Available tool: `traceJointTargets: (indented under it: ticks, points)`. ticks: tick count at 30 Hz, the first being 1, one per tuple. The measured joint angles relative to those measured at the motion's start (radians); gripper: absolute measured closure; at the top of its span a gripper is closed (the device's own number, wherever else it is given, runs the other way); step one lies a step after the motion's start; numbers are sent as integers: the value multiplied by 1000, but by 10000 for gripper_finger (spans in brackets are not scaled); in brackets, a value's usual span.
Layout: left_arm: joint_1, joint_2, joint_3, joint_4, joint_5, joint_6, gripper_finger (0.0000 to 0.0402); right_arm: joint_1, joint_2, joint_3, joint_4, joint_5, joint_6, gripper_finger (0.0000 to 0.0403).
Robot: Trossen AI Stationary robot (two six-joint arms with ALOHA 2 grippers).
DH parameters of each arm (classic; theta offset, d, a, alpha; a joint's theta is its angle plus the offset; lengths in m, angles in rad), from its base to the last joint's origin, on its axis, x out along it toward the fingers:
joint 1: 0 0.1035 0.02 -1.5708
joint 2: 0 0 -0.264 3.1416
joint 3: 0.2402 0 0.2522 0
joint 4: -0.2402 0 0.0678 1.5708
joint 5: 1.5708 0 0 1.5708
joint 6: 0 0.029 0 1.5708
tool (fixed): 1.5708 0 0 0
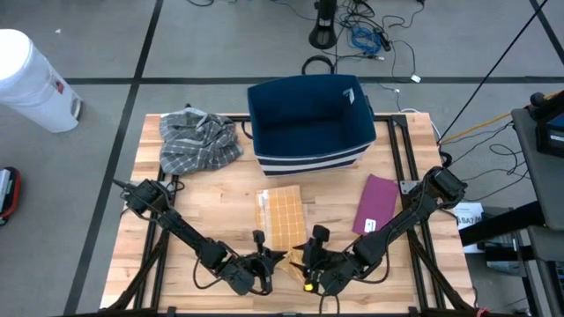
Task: Fold towel
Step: Fold the yellow towel
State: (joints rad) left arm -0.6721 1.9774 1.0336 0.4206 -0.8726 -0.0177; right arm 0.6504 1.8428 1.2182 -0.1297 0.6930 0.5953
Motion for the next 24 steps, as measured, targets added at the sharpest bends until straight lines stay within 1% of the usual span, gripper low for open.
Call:
traceJointTargets:
  ticks: [4,8,15,21,24]
  points:
    - [0,0,0,0,0,1,401,-12,30,0,9,-22,21,209]
    - [0,0,0,0,4,2,401,-21,74,0,63,-46,22,209]
    - [1,0,0,0,10,6,401,-27,78,0,43,-17,32,209]
    - [6,0,0,10,18,15,401,-31,80,0,53,-46,53,209]
    - [13,0,0,24,27,27,401,-34,101,0,53,-70,77,209]
